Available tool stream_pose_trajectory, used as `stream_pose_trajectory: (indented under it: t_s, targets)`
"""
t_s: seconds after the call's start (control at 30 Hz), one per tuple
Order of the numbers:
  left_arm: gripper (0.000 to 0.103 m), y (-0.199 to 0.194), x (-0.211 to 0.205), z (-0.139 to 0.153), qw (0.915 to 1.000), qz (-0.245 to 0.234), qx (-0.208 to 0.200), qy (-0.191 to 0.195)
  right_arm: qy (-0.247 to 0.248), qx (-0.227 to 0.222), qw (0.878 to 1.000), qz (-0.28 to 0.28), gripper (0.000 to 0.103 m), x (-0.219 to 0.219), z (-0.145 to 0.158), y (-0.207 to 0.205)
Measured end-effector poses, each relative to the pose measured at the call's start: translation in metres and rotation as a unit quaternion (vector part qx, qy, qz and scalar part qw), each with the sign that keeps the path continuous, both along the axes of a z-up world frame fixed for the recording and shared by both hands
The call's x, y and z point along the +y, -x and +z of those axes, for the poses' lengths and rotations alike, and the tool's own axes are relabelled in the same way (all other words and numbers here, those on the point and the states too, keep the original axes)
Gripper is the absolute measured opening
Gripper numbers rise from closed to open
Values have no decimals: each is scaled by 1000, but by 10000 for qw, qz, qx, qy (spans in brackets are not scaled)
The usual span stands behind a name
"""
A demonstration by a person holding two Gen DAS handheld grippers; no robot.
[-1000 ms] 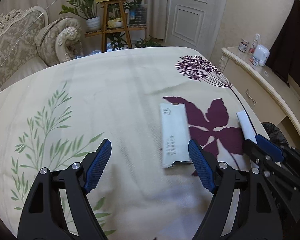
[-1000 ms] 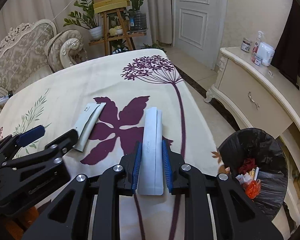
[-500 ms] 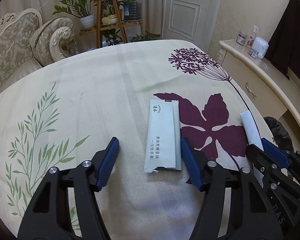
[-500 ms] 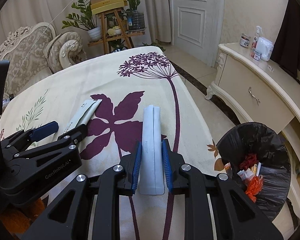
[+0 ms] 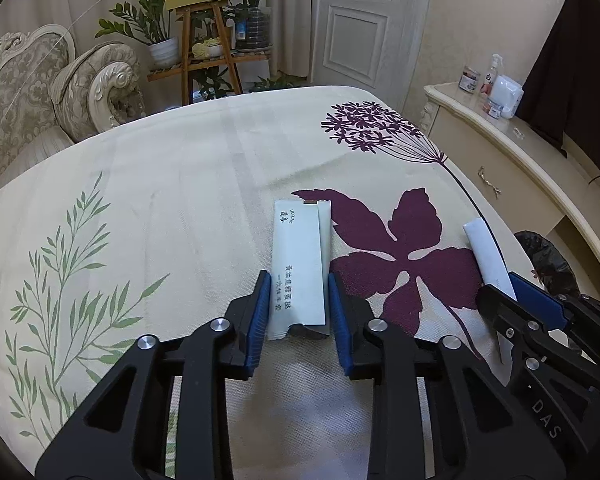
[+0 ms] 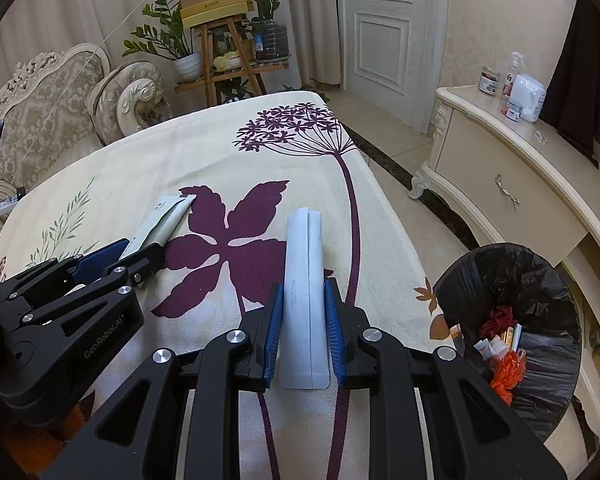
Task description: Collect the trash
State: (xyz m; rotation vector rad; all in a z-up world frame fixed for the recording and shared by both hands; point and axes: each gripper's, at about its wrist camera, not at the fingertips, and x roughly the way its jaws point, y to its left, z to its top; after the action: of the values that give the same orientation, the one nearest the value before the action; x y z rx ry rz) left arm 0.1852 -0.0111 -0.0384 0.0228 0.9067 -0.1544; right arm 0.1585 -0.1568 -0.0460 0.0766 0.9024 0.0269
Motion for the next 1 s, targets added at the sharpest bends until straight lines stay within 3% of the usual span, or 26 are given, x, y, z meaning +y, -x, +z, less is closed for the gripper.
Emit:
stream_pose_trajectory:
  t_s: [0.23, 1.0]
  targets:
    - [23, 1, 7, 0, 9994, -63, 23, 334, 1, 0, 10000, -2, 22, 0, -1, 0]
    - [20, 42, 21, 14, 9997, 46, -158, 187, -17, -130, 9999, 33, 22, -4, 12, 20]
